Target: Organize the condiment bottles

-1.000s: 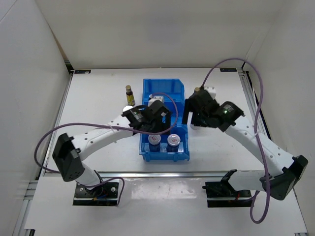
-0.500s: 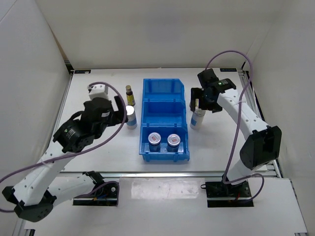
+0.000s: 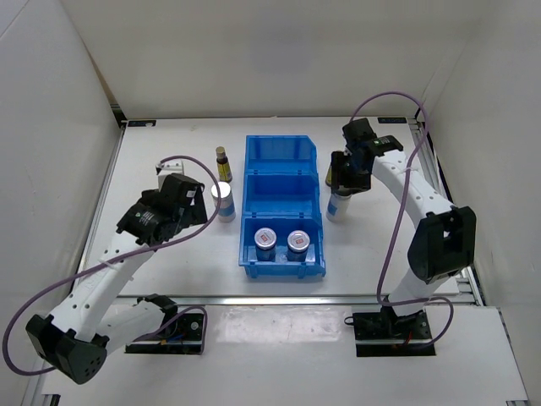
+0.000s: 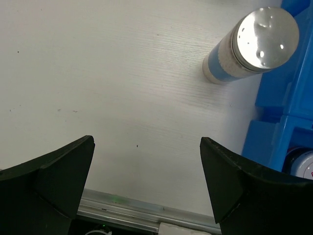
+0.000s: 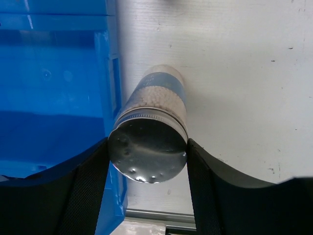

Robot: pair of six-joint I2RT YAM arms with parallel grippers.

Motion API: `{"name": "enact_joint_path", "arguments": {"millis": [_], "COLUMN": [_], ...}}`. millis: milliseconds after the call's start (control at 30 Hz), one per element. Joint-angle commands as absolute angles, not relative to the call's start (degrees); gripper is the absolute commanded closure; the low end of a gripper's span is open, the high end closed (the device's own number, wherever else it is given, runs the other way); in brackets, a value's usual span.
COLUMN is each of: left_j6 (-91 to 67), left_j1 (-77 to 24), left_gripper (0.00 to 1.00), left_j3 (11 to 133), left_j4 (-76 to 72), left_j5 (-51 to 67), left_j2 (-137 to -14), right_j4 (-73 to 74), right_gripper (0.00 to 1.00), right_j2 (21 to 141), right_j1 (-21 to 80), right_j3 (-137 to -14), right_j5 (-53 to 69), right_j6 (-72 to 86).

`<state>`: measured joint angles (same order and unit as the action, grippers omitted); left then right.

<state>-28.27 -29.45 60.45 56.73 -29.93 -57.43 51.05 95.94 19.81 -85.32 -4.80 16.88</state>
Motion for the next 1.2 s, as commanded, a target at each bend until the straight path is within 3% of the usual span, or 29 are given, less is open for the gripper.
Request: {"name": "enact_joint_path", "arguments": {"millis": [0, 33, 100, 300, 667, 967, 1067, 1167], "left_j6": [-27.2, -27.2, -27.2, -28.2, -28.2, -28.2, -28.2, -27.7], "left_j1": [-28.3, -28.3, -28.3, -28.3, -28.3, -28.3, -28.3, -28.3], "left_gripper": [0.00, 0.00, 0.00, 0.00, 0.00, 0.00, 0.00, 0.00], "left_j3": [60.7, 60.7, 60.7, 60.2, 59.7, 60.2, 60.2, 60.2], "left_j4": [55.2, 55.2, 55.2, 55.2, 54.7, 54.7, 54.7, 54.1], "left_j5": [-28.7, -28.7, -28.7, -30.4, -29.8, -28.7, -28.7, -27.2], "left_j2": [-56.2, -56.2, -56.2, -51.2, -52.6, -55.5, -55.5, -56.2], "right_j4": [49.5, 50.2, 50.8, 51.4, 51.4, 51.4, 51.4, 51.4], "right_gripper": [0.80, 0.92, 1.00, 1.00, 1.00, 1.00, 0.81, 0.42], "right_j2": [94.2, 92.1, 89.8, 84.7, 97.0, 103.9, 104.5, 105.0], "right_j1": [19.4, 19.4, 20.2, 24.7, 33.0, 34.1, 34.1, 34.1], "right_j3": [-85.1, -85.6, -88.0, -95.2, -102.2, -102.2, -102.2, -101.7], "right_j5": [-2.6, -4.3, -7.2, -11.5, -7.5, -6.9, -6.9, -6.9], "right_j6": [17.0, 17.0, 17.5, 17.5, 18.1, 20.9, 21.4, 21.4]}}
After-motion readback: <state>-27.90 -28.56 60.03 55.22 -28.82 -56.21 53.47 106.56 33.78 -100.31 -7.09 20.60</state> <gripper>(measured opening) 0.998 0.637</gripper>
